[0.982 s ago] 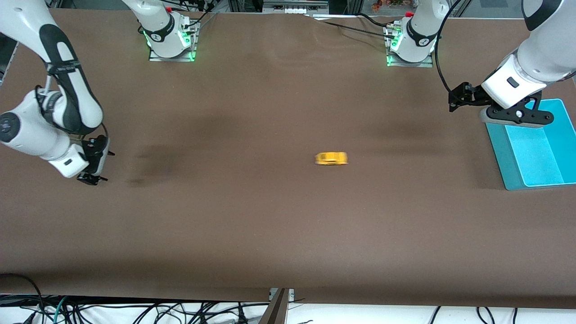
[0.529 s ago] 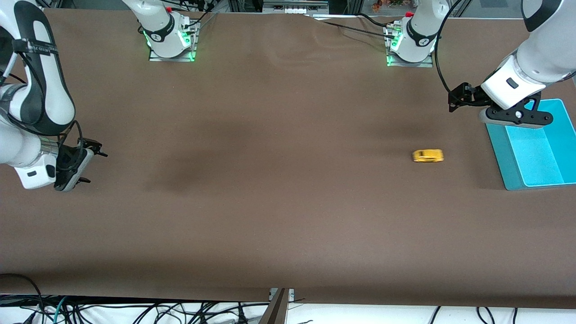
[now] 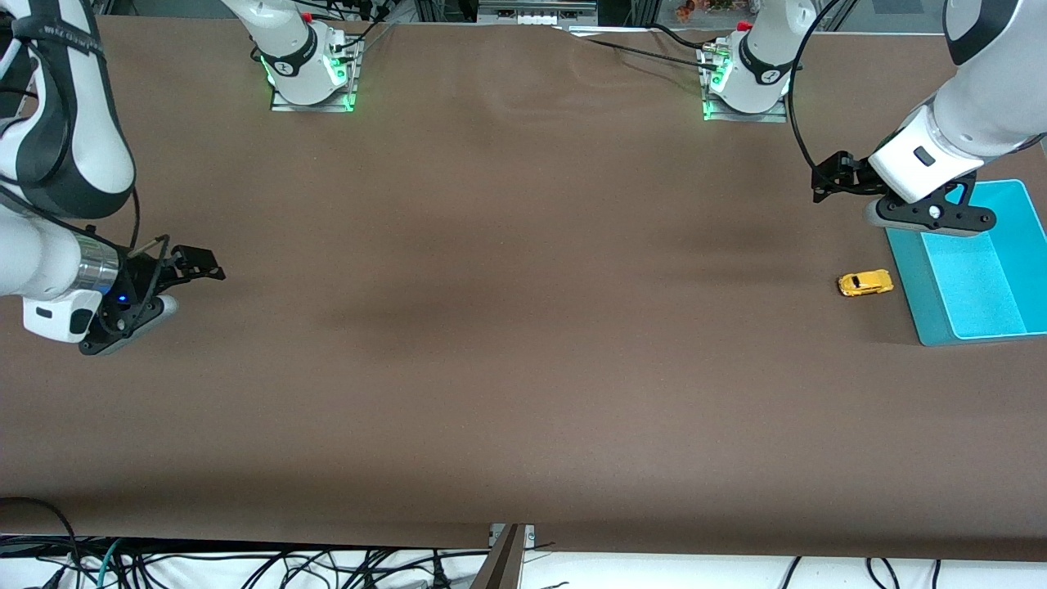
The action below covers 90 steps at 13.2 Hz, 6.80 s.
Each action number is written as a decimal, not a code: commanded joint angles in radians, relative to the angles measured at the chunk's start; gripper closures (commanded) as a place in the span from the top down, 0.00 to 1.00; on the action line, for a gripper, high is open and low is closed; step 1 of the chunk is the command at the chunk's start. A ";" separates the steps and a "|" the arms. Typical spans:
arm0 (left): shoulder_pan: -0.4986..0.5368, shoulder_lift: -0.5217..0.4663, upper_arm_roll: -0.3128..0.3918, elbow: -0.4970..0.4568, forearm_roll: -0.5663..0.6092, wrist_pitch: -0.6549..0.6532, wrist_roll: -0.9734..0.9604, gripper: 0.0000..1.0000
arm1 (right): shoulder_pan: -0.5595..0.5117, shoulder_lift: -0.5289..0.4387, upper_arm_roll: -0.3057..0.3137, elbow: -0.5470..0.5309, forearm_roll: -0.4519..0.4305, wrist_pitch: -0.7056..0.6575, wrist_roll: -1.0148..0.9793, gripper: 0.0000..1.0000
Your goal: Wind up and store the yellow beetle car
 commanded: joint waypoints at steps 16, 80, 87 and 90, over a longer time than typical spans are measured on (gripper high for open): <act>0.315 0.167 0.008 -0.256 0.104 0.384 1.162 1.00 | 0.042 -0.329 -0.032 -0.014 -0.148 -0.181 0.218 1.00; 0.888 0.284 -0.580 0.207 0.120 -0.119 1.040 1.00 | 0.068 -0.277 -0.166 -0.026 -0.055 -0.219 0.347 1.00; 0.522 0.209 -0.467 0.238 0.101 -0.113 0.571 1.00 | 0.066 -0.277 -0.168 -0.026 -0.055 -0.216 0.347 1.00; 0.325 0.176 -0.244 0.232 0.037 -0.045 0.499 1.00 | 0.066 -0.277 -0.168 -0.026 -0.055 -0.216 0.347 1.00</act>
